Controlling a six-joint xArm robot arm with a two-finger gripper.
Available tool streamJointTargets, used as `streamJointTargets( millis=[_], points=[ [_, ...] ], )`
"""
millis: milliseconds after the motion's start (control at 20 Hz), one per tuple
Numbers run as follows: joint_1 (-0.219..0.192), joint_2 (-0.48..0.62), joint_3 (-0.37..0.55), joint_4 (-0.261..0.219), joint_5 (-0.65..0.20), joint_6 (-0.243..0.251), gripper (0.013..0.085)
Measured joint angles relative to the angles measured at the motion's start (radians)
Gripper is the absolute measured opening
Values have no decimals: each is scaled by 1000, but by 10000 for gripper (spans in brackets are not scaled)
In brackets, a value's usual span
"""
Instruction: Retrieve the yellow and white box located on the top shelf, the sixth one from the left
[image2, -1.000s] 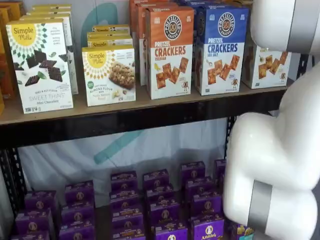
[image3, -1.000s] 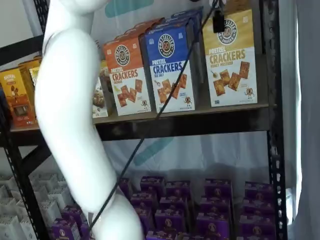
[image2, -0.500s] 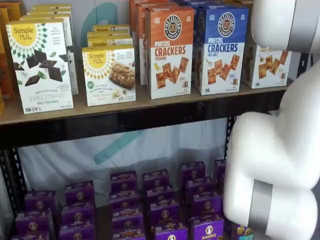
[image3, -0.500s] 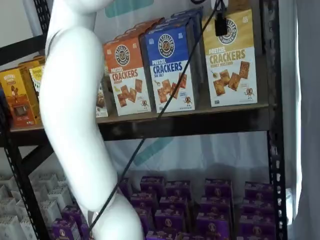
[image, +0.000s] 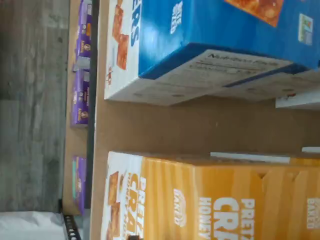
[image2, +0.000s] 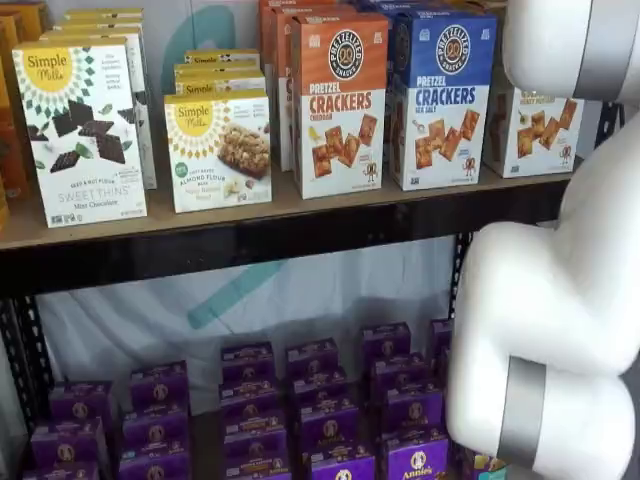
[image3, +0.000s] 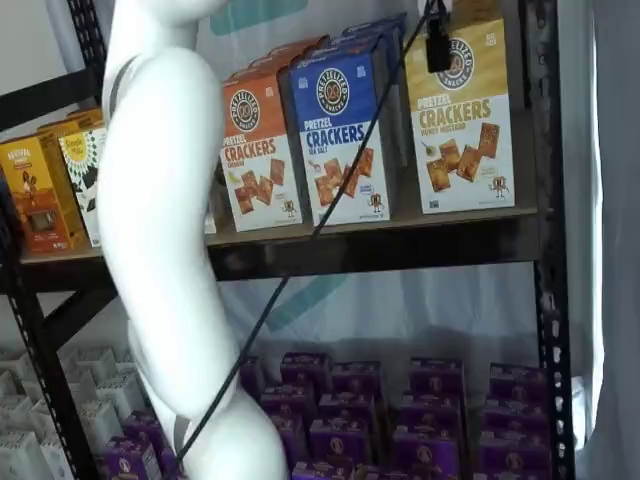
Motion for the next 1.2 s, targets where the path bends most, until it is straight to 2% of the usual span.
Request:
streamJointTargets(
  millis=[350, 700, 1200],
  points=[
    [40, 38, -75, -86, 79, 26, 850],
    [81, 57, -101, -159, 124, 48, 850],
    [92, 66, -116, -165, 145, 60, 850]
  ],
)
